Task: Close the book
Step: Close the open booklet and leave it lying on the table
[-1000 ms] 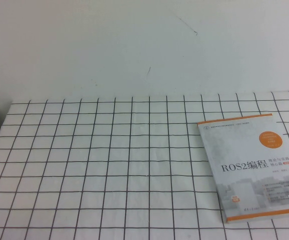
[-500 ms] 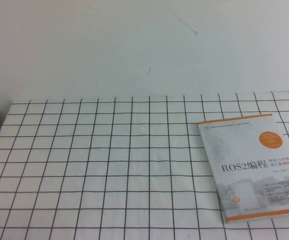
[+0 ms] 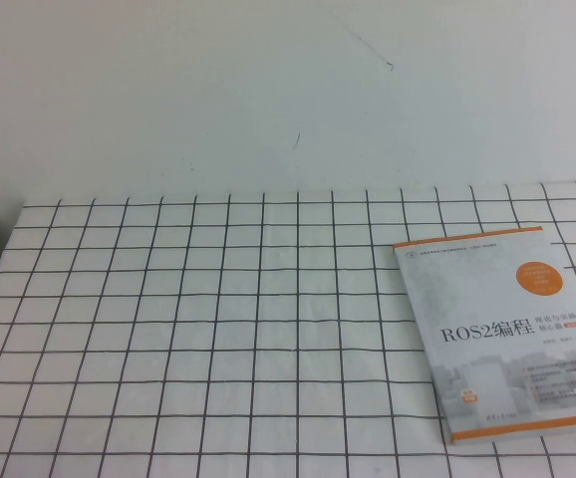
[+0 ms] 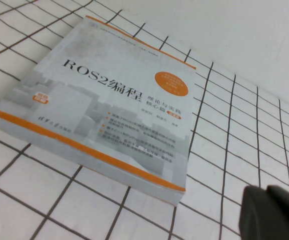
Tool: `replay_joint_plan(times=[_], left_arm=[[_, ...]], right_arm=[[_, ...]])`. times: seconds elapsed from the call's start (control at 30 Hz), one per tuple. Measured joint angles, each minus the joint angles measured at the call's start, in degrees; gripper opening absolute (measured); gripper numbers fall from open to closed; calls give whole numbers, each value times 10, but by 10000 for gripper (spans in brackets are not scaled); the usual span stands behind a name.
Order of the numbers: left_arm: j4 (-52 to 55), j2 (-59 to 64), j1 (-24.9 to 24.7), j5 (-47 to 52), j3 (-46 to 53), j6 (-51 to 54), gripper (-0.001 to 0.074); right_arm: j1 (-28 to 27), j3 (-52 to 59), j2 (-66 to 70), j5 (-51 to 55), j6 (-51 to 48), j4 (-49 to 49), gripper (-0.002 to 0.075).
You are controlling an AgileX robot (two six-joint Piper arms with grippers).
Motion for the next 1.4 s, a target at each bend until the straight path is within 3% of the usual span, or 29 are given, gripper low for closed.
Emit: replay_joint_plan(times=[1.4], left_arm=[[0, 0, 0, 1, 0, 0, -3]], right_arm=[[-1, 0, 0, 1, 0, 0, -3]])
